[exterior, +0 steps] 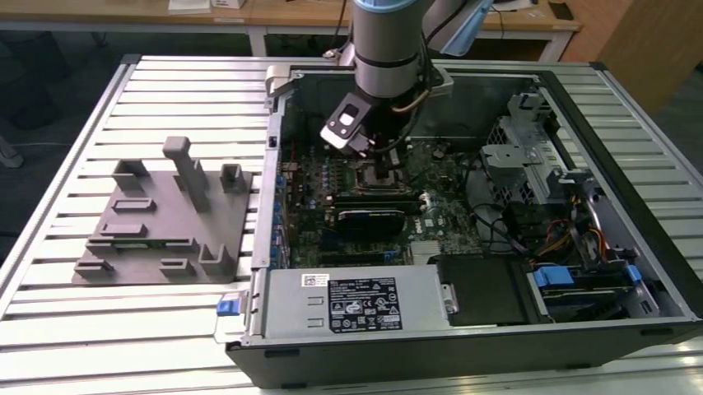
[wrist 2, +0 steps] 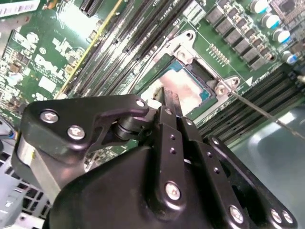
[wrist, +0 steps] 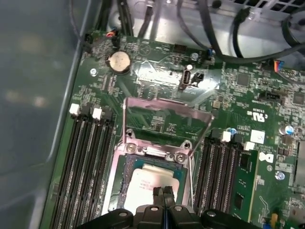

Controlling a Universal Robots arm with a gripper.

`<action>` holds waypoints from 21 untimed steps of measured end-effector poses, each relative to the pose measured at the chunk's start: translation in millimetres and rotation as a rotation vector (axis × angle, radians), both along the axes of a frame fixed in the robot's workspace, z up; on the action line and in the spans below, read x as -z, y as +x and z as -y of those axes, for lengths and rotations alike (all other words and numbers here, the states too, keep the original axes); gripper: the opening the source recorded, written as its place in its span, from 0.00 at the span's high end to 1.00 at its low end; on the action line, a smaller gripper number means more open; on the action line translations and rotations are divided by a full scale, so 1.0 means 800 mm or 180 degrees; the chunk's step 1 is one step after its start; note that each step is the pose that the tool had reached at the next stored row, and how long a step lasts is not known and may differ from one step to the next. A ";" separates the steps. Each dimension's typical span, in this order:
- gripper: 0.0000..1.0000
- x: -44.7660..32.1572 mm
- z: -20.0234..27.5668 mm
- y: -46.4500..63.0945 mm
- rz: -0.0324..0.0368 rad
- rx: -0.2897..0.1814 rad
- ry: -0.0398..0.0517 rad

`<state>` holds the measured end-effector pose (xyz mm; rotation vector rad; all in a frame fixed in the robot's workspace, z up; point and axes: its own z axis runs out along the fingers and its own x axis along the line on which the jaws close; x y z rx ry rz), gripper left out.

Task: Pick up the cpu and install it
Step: 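Close the cpu cover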

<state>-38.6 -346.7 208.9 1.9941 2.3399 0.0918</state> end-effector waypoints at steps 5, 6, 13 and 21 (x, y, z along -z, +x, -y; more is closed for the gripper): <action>0.89 -0.0106 -0.0006 0.000 0.0000 0.0080 -0.0001; 0.89 -0.0137 -0.0008 0.000 0.0000 0.0090 0.0000; 0.89 -0.0180 -0.0011 0.000 0.0000 0.0322 -0.0001; 0.89 -0.0178 -0.0011 0.001 0.0000 0.0390 0.0000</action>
